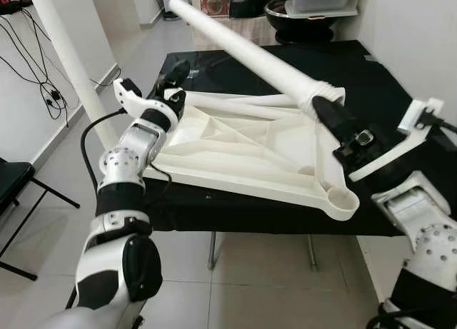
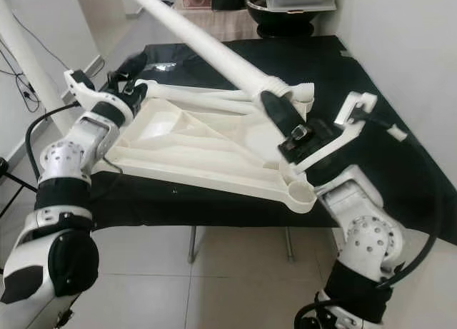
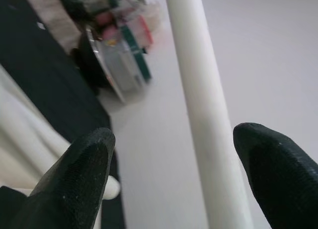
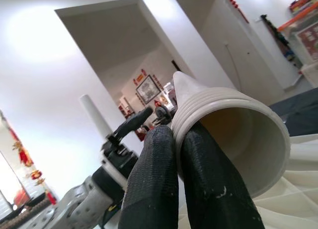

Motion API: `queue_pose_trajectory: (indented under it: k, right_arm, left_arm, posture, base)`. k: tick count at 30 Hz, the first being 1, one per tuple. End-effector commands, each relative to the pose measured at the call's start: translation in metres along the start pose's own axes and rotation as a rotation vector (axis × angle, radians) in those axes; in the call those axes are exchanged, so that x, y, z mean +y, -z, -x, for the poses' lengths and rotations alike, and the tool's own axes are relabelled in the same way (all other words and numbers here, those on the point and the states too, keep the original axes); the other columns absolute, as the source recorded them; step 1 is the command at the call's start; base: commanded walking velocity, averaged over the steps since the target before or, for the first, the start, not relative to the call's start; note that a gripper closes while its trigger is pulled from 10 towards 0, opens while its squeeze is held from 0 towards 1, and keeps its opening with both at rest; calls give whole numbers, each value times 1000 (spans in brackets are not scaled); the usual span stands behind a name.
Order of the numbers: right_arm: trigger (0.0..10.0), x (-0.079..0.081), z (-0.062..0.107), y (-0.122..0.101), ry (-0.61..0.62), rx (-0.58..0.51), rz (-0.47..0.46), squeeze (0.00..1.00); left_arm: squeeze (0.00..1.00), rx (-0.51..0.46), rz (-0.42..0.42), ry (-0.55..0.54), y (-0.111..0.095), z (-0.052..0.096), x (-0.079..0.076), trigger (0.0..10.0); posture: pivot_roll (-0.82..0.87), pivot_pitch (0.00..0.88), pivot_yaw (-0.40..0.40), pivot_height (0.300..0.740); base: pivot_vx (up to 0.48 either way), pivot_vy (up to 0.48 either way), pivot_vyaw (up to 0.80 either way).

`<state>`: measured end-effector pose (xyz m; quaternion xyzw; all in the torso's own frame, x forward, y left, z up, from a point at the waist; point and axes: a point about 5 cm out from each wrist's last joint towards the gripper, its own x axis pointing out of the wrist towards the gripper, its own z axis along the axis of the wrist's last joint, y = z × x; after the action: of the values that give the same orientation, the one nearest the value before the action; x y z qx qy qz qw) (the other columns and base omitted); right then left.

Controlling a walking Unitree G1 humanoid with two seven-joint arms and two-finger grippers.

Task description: Building children table

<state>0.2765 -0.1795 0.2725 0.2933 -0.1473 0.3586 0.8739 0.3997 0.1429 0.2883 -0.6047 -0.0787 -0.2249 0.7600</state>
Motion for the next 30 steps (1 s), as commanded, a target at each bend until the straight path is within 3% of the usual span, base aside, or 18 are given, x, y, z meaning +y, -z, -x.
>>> queue_pose_trajectory:
  k: [1, 4, 8, 17, 28, 29, 30]
  right_arm:
    - [0, 8, -1, 1, -34, 0, 0, 0]
    - [0, 10, -2, 3, -40, 4, -11, 0]
    - [0, 17, 0, 5, -88, 22, -22, 0]
    - [0, 38, 7, 12, -216, 86, -38, 0]
    - [0, 43, 9, 12, -251, 95, -45, 0]
    - [0, 43, 9, 14, -257, 108, -44, 0]
    - [0, 43, 9, 14, -257, 108, -44, 0]
  left_arm:
    - [0, -7, 25, 37, -6, 0, -3, 10000]
    - [0, 11, 62, 126, -4, -4, -14, 10000]
    - [0, 16, 65, 162, -6, -7, -19, 10000]
    - [0, 6, 70, 197, -18, -11, -26, 10000]
    - [0, 4, 67, 192, -20, -11, -25, 10000]
    - [0, 2, 78, 214, -19, -9, -25, 0]
    - [0, 2, 78, 214, -19, -9, -25, 0]
  posture:
    - [-149, 86, 78, 740]
    - [-147, 86, 77, 740]
    - [-147, 87, 75, 740]
    - [-147, 86, 76, 740]
    - [-147, 85, 77, 740]
    - [-153, 81, 64, 740]
    - [-153, 81, 64, 740]
  base:
    - [0, 0, 0]
    - [0, 0, 0]
    - [0, 0, 0]
    - [0, 0, 0]
    - [0, 0, 0]
    - [0, 0, 0]
    - [0, 0, 0]
